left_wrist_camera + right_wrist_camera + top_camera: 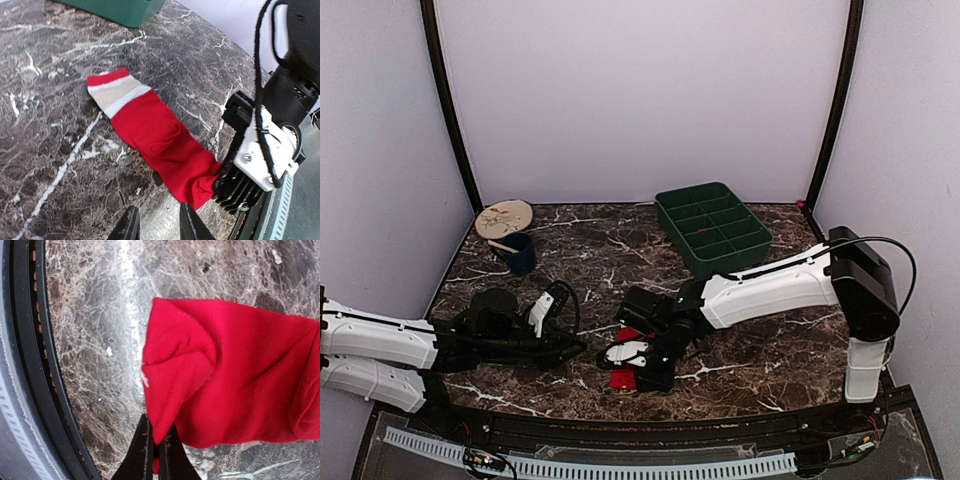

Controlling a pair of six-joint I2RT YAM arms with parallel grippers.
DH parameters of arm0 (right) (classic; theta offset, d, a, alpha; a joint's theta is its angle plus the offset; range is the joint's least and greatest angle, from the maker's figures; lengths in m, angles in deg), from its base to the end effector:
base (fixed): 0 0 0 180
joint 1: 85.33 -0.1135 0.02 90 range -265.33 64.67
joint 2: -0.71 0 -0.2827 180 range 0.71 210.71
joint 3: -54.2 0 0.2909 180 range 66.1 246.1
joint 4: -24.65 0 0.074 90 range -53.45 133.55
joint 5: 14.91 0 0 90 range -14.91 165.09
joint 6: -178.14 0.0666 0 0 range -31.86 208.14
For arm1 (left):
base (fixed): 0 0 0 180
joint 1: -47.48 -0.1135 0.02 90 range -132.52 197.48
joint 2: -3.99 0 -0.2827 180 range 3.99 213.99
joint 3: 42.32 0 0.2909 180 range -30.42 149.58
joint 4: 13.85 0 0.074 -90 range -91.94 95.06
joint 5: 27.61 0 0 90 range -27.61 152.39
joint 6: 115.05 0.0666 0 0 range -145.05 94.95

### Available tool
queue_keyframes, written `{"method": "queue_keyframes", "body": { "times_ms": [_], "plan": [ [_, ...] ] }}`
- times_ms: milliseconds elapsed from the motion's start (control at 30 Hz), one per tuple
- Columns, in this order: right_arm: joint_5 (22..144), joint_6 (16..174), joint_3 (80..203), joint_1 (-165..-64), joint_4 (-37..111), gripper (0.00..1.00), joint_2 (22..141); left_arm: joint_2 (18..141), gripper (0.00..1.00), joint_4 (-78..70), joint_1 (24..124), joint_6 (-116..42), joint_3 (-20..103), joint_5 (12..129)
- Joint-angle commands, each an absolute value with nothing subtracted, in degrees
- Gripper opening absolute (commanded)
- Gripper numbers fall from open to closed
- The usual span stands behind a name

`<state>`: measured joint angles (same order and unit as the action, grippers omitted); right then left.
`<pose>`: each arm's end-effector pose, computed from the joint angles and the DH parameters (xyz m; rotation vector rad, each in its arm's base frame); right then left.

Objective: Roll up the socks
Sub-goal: Roll the sock at the center of the board.

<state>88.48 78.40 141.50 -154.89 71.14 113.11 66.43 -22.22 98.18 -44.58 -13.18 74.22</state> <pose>0.1375 0.4130 0.1198 -1.9137 2.2218 0.5352 0.1532 -0.2087 0.1457 0.7091 2.0174 -0.9638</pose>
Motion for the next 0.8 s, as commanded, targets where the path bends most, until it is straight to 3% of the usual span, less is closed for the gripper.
{"method": "queue_keyframes", "body": {
  "times_ms": [0,333,767],
  "plan": [
    [96.0,79.1,144.1,-153.1,75.4,0.00,114.5,64.5,0.29,-25.4,101.0,-41.9,-14.8,67.5],
    [105.2,79.6,146.4,-149.5,79.1,0.01,116.9,63.3,0.28,-27.2,110.6,-38.3,-15.0,59.0],
    [111.3,78.2,148.0,-146.5,82.7,0.01,120.8,76.3,0.27,-26.4,120.6,-27.1,-6.3,57.2]
  ]
}}
